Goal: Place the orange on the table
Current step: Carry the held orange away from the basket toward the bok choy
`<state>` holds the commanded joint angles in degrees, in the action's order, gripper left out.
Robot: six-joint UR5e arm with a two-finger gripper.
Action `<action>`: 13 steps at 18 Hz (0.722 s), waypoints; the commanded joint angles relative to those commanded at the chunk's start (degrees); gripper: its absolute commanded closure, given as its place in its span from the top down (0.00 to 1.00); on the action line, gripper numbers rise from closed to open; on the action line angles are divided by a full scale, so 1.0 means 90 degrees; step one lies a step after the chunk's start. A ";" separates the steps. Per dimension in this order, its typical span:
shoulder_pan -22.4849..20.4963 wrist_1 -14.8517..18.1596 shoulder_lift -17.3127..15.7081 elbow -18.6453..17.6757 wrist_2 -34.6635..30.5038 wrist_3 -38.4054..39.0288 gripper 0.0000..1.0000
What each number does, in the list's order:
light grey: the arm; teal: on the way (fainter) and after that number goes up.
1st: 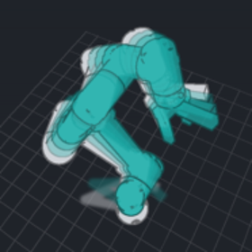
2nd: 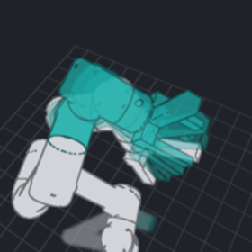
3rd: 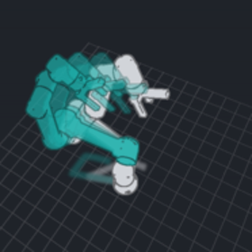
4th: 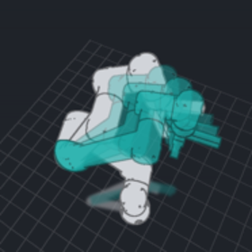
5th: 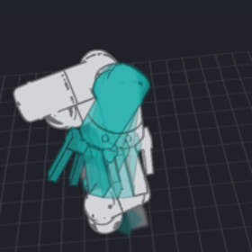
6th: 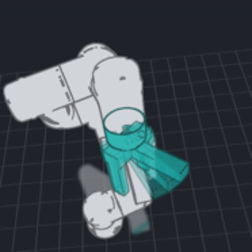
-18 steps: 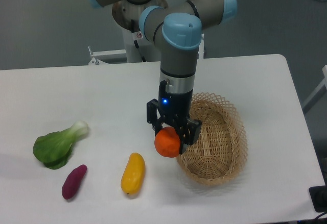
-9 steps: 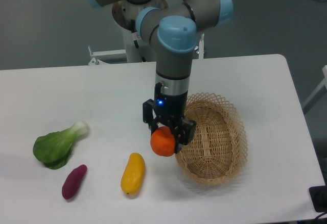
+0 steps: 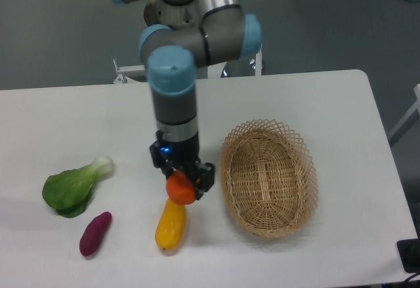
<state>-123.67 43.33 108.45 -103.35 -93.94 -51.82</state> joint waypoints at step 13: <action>0.0557 0.0000 0.0606 -0.0273 -0.0099 -0.0277 0.78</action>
<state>-118.65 43.33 113.91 -105.81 -94.83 -54.31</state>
